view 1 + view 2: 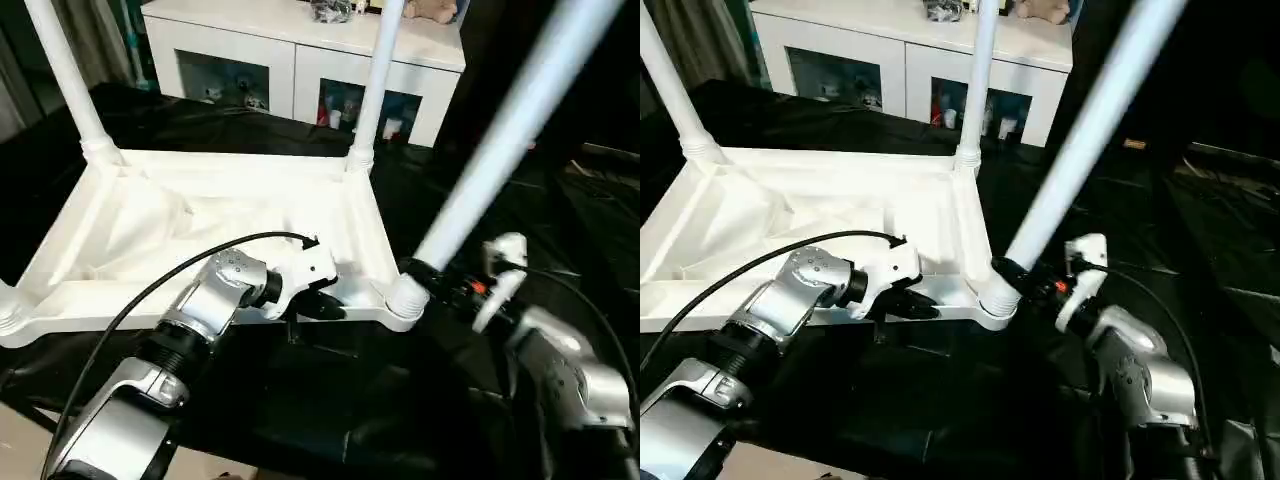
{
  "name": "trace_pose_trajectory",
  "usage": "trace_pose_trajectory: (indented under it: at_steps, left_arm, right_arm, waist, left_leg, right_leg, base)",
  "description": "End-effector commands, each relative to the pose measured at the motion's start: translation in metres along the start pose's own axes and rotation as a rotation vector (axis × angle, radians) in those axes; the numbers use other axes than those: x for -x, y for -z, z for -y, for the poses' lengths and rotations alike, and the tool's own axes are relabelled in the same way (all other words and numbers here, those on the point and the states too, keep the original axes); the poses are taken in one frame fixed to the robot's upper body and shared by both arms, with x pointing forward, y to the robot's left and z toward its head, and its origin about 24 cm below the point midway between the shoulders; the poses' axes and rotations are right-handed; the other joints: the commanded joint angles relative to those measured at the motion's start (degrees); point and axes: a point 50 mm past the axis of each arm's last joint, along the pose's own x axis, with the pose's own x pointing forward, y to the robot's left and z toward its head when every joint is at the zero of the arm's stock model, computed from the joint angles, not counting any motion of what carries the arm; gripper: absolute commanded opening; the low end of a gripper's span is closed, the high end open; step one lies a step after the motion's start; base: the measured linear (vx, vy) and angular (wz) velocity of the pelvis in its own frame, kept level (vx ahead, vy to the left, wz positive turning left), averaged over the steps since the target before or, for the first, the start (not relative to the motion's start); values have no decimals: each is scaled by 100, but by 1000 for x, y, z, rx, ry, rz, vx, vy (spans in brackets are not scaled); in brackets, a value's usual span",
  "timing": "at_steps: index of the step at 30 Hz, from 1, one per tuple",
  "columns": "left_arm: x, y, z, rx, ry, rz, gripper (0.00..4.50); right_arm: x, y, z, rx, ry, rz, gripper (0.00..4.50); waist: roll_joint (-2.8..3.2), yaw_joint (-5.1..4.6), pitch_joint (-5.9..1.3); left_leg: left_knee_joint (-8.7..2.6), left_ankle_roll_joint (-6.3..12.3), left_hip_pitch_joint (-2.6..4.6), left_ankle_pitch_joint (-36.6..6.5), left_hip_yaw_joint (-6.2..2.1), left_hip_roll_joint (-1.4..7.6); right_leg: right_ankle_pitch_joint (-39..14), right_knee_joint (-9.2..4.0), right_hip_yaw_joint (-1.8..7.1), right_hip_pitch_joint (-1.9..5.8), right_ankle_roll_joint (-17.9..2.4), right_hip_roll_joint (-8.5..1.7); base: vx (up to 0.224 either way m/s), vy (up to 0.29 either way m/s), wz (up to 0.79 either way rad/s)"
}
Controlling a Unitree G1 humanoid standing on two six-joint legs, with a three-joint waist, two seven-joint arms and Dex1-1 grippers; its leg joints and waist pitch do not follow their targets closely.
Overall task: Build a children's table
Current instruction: Insert table leg to table base
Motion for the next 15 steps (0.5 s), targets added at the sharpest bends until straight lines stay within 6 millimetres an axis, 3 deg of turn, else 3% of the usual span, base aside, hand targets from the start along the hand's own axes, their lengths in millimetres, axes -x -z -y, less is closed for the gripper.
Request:
trace_pose_trajectory:
  at_steps: [1, 9, 15]
  left_arm:
    - [-6, -5, 1, 41, -9, 84, 0]
    - [-1, -6, -5, 35, -38, 82, 0]
    - [3, -4, -6, 6, -23, 52, 0]
  right_arm:
    - [11, 15, 4, -26, 49, -23, 185]
    - [15, 30, -9, 101, 51, -53, 185]
    - [5, 23, -15, 177, -33, -120, 185]
  waist:
    - [-12, 5, -270]
    - [4, 6, -256]
    - [-8, -16, -238]
  left_leg:
    - [-497, 205, -11, -1251, -16, 185]
    - [-535, 139, -9, -1513, -37, 190]
    - [-557, 118, -18, -1702, -51, 186]
  right_leg:
    - [-1422, -445, 171, 246, -1162, -269]
    - [-1805, -496, 177, 217, -971, -272]
    - [-2116, -531, 181, 214, -858, -269]
  base:
    - [0, 0, 0]
    - [0, 0, 0]
    - [0, 0, 0]
